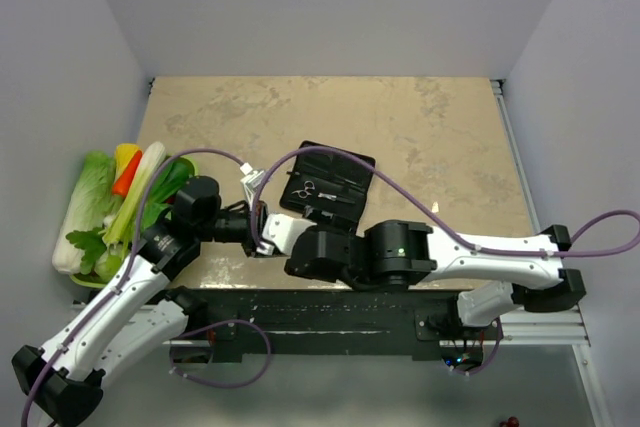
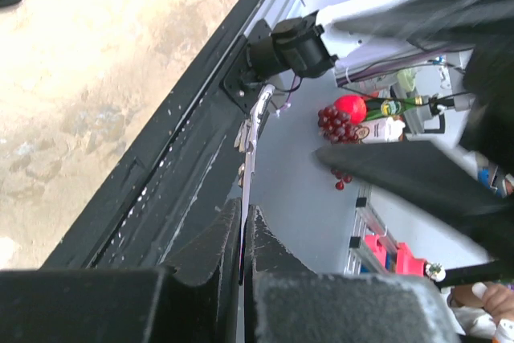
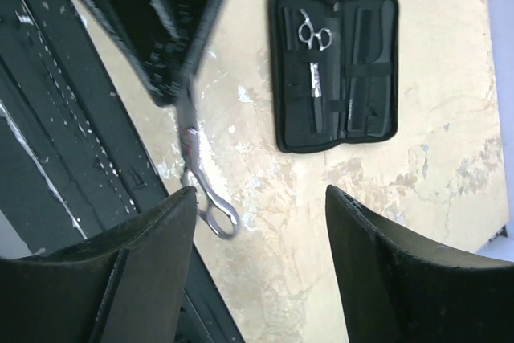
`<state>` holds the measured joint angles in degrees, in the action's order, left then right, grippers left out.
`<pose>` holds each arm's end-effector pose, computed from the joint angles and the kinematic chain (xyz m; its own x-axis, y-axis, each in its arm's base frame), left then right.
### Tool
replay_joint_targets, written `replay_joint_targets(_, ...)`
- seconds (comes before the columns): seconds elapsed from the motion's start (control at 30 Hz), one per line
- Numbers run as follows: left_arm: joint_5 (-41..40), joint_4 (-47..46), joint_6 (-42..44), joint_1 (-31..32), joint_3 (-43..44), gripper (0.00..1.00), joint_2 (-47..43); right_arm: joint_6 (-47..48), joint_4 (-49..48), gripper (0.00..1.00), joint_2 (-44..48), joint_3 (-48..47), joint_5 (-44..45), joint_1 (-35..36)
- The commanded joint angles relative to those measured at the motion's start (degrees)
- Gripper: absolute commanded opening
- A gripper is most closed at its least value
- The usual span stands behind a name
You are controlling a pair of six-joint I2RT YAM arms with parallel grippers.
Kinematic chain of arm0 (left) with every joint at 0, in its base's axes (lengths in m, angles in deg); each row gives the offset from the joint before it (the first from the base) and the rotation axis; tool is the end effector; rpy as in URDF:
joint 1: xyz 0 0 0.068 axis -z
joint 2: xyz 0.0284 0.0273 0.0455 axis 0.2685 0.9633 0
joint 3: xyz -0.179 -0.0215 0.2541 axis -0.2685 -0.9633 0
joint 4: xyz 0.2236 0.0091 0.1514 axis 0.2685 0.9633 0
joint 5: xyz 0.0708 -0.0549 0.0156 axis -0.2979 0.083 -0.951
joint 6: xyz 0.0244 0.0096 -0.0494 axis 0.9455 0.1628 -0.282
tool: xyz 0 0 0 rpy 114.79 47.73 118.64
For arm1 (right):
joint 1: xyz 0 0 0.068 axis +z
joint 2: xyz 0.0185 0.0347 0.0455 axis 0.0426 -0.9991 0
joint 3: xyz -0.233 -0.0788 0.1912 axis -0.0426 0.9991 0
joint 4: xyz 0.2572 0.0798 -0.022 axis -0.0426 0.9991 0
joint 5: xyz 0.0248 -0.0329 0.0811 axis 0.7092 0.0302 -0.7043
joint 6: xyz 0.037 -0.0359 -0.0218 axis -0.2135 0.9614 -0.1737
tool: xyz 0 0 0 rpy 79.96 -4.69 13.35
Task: Sort the hair-cutting tools
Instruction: Pick up the scissors from the center of the board.
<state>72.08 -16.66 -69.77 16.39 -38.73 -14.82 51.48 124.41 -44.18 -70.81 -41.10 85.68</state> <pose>0.1039 -0.0985 0.3260 -0.8529 0.0467 -0.5200 0.5075 0.3081 -0.8047 0.0316 0.2899 0.4282 -0.0111 -0.8003 -0.5995 -0.8104 0.3584 -0.4635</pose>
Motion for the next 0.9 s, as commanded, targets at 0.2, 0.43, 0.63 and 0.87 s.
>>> replay_joint_targets(0.2, 2.4, 10.1, 5.8, 0.2, 12.4, 0.00, -0.4, -1.3, -10.1, 0.99, 14.0, 9.2, 11.7, 0.3)
replay_joint_targets(0.43, 2.2, 11.6, 6.4, 0.2, 13.6, 0.00, -1.0, 3.5, -18.6, 0.99, 17.2, 8.1, 13.0, 0.2)
replay_joint_targets(0.63, 2.0, 13.3, 8.1, 0.2, 14.4, 0.00, 0.2, 3.8, -6.3, 0.77, 13.8, 0.1, 0.0, 0.3)
replay_joint_targets(0.87, 1.1, 15.2, 9.6, 0.2, 16.1, 0.00, 2.0, 1.5, 0.4, 0.68, 8.4, 3.9, -5.0, 0.7)
